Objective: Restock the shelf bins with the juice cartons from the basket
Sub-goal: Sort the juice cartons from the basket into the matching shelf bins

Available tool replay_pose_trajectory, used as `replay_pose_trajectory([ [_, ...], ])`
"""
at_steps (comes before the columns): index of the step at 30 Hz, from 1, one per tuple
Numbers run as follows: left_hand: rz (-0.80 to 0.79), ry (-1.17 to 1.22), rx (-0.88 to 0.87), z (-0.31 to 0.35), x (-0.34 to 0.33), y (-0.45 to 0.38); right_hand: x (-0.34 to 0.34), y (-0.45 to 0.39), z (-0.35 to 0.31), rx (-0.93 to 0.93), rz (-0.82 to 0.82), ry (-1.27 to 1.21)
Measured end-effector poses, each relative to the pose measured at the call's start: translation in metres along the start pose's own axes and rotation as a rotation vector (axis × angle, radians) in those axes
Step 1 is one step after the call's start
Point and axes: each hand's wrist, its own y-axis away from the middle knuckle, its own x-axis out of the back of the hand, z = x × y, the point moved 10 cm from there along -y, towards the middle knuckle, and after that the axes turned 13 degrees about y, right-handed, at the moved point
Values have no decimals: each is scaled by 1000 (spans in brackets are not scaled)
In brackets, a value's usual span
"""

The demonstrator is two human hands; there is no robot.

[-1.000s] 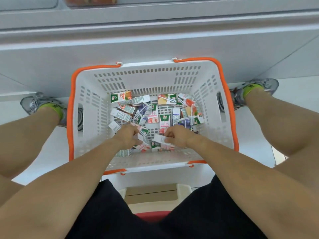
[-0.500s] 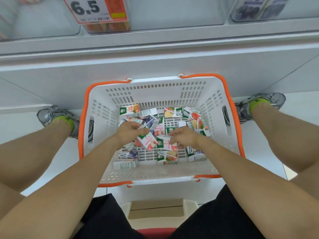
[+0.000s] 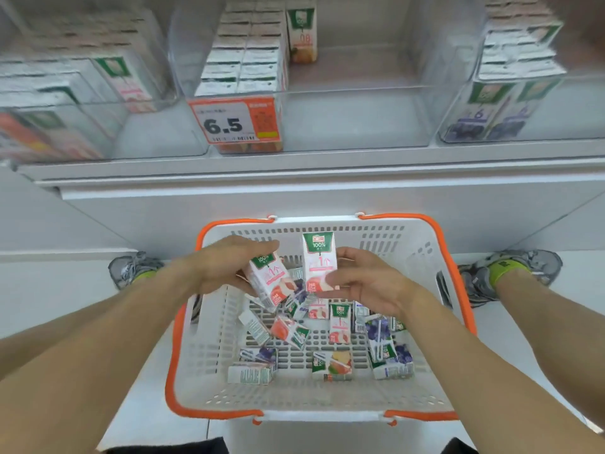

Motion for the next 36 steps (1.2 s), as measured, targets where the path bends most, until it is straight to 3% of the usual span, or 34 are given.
replay_pose_trajectory([
  [3,-36,-133,2,46,13,35,-29,2,-28,59,-87,-37],
  [7,-69,-194,-130,90,22,67,-62,-1,-70,141,-105,29],
  [16,48,15,-448,151,47,93,-73,22,-176,198,-111,290],
  [23,207,171,-417,148,59,82,-57,23,-182,217,-29,338],
  [31,80,417,-349,148,44,75,-44,29,-185,221,4,328],
  [36,90,378,-335,150,43,68,-29,39,-198,277,30,297],
])
